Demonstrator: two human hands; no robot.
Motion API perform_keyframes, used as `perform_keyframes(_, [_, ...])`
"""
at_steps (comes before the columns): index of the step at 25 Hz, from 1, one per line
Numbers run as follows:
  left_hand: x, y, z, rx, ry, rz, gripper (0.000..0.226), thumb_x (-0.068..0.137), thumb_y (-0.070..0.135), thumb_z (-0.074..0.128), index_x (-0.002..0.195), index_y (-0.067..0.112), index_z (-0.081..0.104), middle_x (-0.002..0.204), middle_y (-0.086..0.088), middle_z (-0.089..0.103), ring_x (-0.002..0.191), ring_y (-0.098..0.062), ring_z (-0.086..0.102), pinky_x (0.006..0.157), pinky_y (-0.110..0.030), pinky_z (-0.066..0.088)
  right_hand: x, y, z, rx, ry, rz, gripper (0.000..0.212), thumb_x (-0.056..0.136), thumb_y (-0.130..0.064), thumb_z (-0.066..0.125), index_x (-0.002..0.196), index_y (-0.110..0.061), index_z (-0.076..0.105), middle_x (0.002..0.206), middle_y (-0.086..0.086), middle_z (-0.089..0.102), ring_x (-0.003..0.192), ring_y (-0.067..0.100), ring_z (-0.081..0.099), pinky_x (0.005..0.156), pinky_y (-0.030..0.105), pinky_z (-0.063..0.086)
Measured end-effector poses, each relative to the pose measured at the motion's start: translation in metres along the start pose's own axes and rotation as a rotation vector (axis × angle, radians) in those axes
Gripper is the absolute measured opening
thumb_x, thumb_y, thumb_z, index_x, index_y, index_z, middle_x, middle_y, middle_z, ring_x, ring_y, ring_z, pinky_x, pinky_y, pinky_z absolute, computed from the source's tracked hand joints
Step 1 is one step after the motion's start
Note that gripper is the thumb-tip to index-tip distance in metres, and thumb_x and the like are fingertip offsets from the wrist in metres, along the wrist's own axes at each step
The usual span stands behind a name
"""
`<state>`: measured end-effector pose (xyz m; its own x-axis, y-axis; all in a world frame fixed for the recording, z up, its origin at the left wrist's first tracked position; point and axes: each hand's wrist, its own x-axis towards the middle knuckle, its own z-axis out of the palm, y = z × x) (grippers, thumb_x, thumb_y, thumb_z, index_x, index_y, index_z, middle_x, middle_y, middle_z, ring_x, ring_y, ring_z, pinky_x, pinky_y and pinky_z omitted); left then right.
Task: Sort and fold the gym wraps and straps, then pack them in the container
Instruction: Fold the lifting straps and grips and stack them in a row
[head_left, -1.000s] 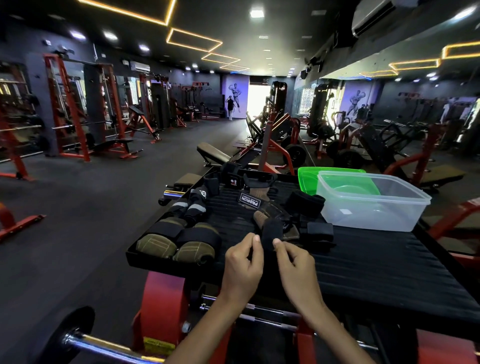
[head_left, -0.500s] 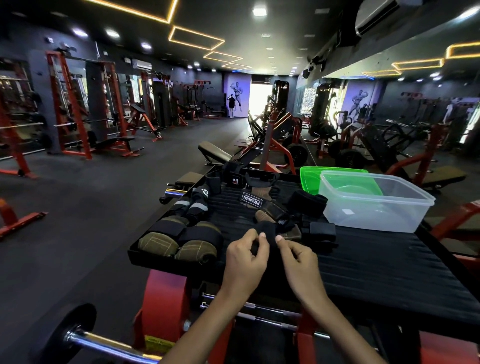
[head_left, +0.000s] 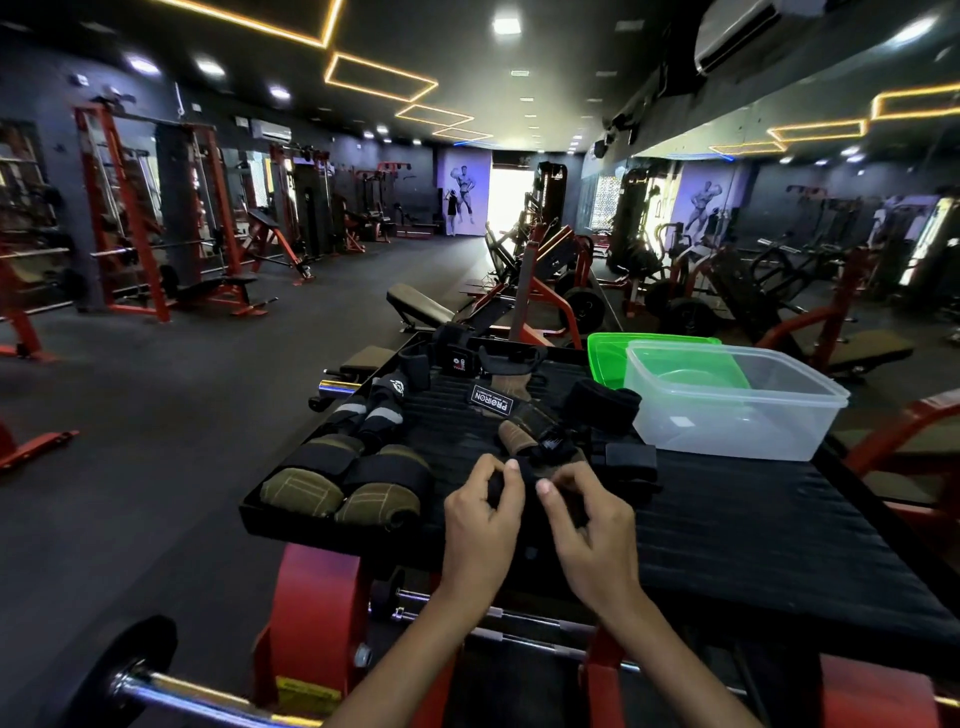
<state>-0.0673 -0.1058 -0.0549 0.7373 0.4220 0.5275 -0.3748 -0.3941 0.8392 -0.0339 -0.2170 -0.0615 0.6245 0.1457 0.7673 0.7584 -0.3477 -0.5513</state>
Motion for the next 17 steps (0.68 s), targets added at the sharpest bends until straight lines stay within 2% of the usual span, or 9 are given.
perform_keyframes(2, [0.003,0.000,0.001,-0.023,-0.030,-0.092,0.034,0.095,0.022,0.052,0.061,0.024,0.045,0.045,0.010,0.043,0.045,-0.003,0.039,0.048,-0.016,0.031,-0.003,0.009,-0.003,-0.148,-0.011,-0.228,0.043,0.093,-0.043,0.046,0.087,-0.004,0.064,0.071,0.004,0.064,0.062,0.012,0.059,0.057,0.023,0.046])
perform_keyframes(4, [0.002,0.003,0.000,-0.038,-0.080,-0.103,0.029,0.093,0.029,0.053,0.064,0.024,0.049,0.044,0.008,0.040,0.044,-0.004,0.036,0.048,-0.019,0.032,-0.003,0.010,-0.002,-0.151,-0.005,-0.252,0.042,0.095,-0.040,0.044,0.083,-0.005,0.065,0.066,0.003,0.063,0.057,0.012,0.058,0.052,0.027,0.045])
perform_keyframes(6, [-0.001,0.004,-0.004,-0.025,-0.097,-0.035,0.020,0.092,0.034,0.055,0.073,0.029,0.051,0.044,0.008,0.042,0.040,-0.004,0.036,0.045,-0.015,0.029,0.002,0.001,0.003,0.024,0.000,-0.014,0.042,0.091,-0.041,0.048,0.072,-0.006,0.062,0.054,0.005,0.053,0.047,0.007,0.047,0.048,0.031,0.038])
perform_keyframes(8, [0.000,0.004,-0.010,0.035,-0.101,0.064,0.018,0.088,0.044,0.056,0.076,0.032,0.049,0.048,0.010,0.047,0.043,-0.004,0.041,0.046,-0.013,0.030,0.010,-0.004,0.008,0.276,-0.069,0.294,0.045,0.087,-0.040,0.052,0.069,0.000,0.061,0.055,0.010,0.051,0.054,0.005,0.043,0.053,0.030,0.035])
perform_keyframes(10, [0.003,0.001,-0.012,0.052,-0.066,0.087,0.026,0.082,0.053,0.049,0.071,0.030,0.048,0.048,0.007,0.043,0.045,-0.006,0.040,0.047,-0.021,0.033,0.013,-0.004,0.006,0.358,-0.147,0.419,0.048,0.086,-0.043,0.054,0.073,0.002,0.062,0.061,0.006,0.053,0.060,0.006,0.045,0.060,0.030,0.036])
perform_keyframes(12, [0.007,-0.001,-0.009,0.019,-0.005,0.023,0.031,0.084,0.049,0.045,0.065,0.024,0.048,0.050,0.004,0.044,0.049,-0.006,0.041,0.051,-0.026,0.035,0.009,-0.007,0.001,0.214,-0.193,0.292,0.045,0.082,-0.053,0.050,0.081,-0.009,0.063,0.064,-0.003,0.059,0.059,0.006,0.050,0.060,0.030,0.040])
perform_keyframes(14, [0.012,0.000,-0.004,-0.005,-0.014,-0.111,0.035,0.092,0.036,0.048,0.066,0.013,0.052,0.057,-0.002,0.050,0.054,-0.005,0.042,0.060,-0.033,0.040,0.004,-0.007,-0.005,-0.078,-0.185,0.021,0.039,0.085,-0.051,0.047,0.094,-0.016,0.061,0.072,-0.004,0.065,0.064,0.007,0.057,0.060,0.026,0.045])
perform_keyframes(16, [0.013,0.002,-0.003,-0.012,-0.094,-0.222,0.036,0.095,0.033,0.049,0.069,0.009,0.054,0.059,-0.006,0.049,0.055,-0.006,0.042,0.063,-0.034,0.039,0.004,-0.002,-0.006,-0.198,-0.130,-0.113,0.035,0.088,-0.045,0.047,0.087,-0.013,0.062,0.064,-0.002,0.062,0.057,0.008,0.055,0.054,0.026,0.042])
perform_keyframes(17, [0.011,0.003,-0.003,-0.011,-0.126,-0.219,0.035,0.095,0.036,0.048,0.069,0.013,0.054,0.056,-0.002,0.047,0.052,-0.004,0.040,0.061,-0.032,0.039,0.006,0.000,-0.004,-0.170,-0.097,-0.076,0.035,0.089,-0.042,0.048,0.078,-0.012,0.061,0.056,-0.001,0.056,0.050,0.008,0.050,0.050,0.027,0.038])
